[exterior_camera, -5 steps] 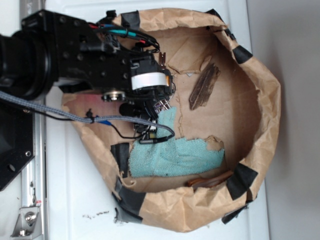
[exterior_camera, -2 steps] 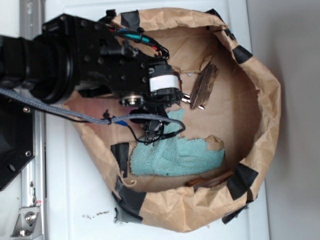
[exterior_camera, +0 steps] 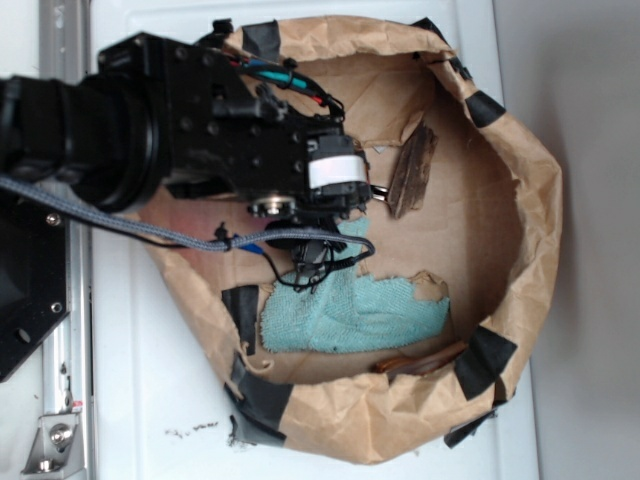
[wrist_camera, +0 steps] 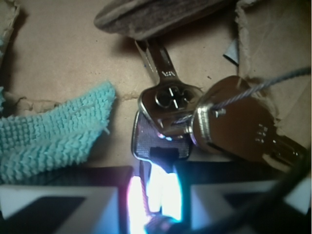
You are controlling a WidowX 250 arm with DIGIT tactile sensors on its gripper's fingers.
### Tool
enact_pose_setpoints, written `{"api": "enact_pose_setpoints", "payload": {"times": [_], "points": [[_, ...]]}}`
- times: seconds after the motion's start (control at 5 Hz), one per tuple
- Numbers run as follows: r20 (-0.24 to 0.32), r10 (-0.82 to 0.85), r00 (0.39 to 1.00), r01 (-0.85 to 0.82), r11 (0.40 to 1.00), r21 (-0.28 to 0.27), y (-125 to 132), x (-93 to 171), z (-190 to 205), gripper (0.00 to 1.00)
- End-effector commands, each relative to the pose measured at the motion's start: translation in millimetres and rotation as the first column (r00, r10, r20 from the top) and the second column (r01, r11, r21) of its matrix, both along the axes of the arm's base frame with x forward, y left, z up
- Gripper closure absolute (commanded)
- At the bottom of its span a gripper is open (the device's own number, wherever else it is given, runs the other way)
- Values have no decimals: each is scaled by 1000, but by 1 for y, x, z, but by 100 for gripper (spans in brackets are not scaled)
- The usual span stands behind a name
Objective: Grab the silver keys.
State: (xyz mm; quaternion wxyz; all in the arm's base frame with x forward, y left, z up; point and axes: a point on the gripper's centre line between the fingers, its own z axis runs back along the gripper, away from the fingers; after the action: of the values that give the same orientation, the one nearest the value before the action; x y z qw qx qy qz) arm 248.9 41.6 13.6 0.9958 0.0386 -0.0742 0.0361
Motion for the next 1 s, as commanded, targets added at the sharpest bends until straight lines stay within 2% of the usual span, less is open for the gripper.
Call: {"api": "enact_pose_setpoints", "payload": {"times": [0.0,0.2,0.4,0.6,0.8], "points": [[9,-18,1000,18,1000,0,-5,3,1,100],[-15,-16,1000,17,1000,1,-4,2,2,100],[-148,-7,989,-4,997,-75,-1,-2,36,100],[-228,14,974,-48,989,-141,3,-2,79,100],[-276,18,961,-80,974,-213,1,-5,128,100]]}}
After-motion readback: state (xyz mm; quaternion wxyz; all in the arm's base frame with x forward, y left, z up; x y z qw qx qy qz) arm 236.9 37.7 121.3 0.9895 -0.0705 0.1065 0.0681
